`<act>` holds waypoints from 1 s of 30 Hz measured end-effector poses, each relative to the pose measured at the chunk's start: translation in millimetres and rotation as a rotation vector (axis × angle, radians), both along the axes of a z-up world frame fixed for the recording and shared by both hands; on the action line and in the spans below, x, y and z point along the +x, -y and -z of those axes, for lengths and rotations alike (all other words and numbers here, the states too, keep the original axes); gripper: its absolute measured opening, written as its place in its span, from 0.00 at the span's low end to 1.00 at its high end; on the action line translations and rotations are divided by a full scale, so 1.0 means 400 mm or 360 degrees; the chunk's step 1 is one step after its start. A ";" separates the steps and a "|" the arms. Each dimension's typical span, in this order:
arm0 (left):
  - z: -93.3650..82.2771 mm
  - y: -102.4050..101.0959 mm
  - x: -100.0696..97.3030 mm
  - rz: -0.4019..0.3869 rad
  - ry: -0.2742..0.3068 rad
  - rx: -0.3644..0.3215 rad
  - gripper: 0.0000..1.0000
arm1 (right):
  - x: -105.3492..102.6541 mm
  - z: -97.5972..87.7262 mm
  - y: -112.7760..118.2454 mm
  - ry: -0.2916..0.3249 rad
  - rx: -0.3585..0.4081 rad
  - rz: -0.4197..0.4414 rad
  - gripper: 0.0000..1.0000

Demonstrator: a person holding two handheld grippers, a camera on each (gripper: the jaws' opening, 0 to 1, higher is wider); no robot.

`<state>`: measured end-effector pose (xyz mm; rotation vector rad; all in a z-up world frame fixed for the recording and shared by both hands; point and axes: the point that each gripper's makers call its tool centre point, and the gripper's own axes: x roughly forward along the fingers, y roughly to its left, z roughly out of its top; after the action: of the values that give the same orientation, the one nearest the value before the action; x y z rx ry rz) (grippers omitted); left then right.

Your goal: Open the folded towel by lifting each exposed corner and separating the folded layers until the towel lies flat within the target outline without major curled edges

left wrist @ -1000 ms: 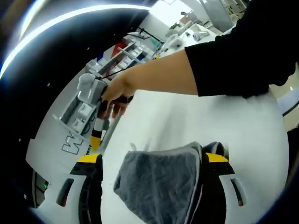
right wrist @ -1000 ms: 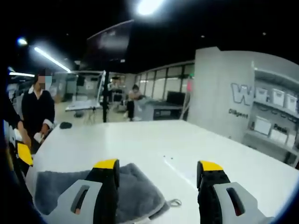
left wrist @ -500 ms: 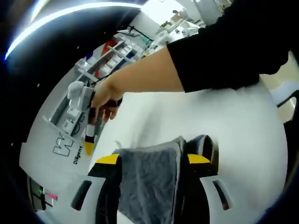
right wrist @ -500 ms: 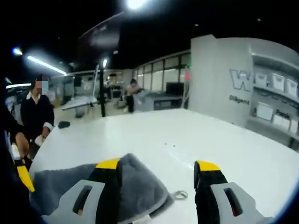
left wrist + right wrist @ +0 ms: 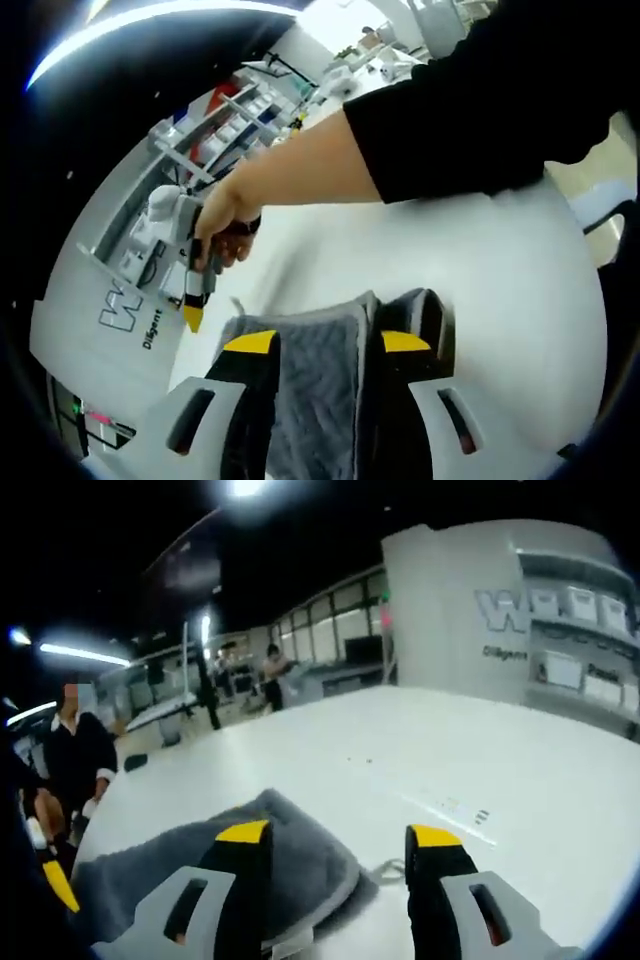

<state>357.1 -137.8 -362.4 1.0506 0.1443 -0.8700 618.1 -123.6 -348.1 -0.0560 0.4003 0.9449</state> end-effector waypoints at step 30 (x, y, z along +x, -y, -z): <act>-0.024 0.020 0.020 -0.0124 -0.0032 -0.0201 0.02 | -0.043 0.108 -0.016 -0.0507 0.0187 0.0108 0.43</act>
<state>365.1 -145.7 -352.9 0.9128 0.1444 -0.8092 600.8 -117.0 -391.3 0.2167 0.6353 0.9099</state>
